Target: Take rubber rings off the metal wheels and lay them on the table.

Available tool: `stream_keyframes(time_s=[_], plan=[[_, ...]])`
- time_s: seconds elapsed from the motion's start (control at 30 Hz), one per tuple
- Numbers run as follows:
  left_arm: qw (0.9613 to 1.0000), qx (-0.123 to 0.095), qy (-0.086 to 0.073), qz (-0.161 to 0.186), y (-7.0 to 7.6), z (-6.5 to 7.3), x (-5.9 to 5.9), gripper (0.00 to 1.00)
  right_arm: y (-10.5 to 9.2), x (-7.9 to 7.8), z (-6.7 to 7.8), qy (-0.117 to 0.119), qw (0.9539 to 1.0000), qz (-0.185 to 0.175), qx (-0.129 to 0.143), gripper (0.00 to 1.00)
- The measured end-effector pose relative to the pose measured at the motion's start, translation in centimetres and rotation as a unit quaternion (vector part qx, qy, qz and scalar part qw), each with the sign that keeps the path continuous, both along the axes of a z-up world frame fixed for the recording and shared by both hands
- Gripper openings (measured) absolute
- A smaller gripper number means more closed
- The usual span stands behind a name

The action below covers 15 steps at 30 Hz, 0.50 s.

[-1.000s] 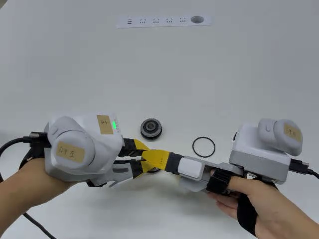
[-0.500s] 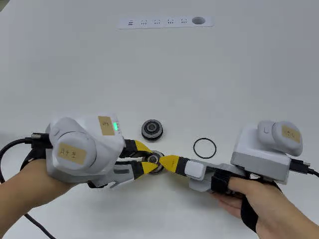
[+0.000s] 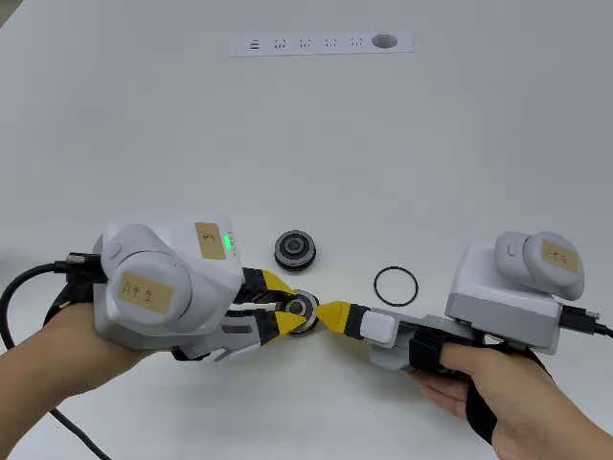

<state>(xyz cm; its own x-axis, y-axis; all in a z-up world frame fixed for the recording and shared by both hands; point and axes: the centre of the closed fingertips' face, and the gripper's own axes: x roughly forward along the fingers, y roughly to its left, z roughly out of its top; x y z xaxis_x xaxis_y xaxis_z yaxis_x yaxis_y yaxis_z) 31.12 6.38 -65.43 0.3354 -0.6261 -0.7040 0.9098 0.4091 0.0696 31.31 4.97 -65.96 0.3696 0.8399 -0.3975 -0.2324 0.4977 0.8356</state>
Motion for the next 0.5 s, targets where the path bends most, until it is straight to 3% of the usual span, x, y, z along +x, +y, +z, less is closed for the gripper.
stream_keyframes(time_s=[0.5], plan=[[1.0000, 0.002, 0.000, -0.002, -0.03, 0.01, -0.04, 0.13, 0.53, -0.06, 0.44, -0.034, 0.9990, 0.018, -0.023, 0.01]])
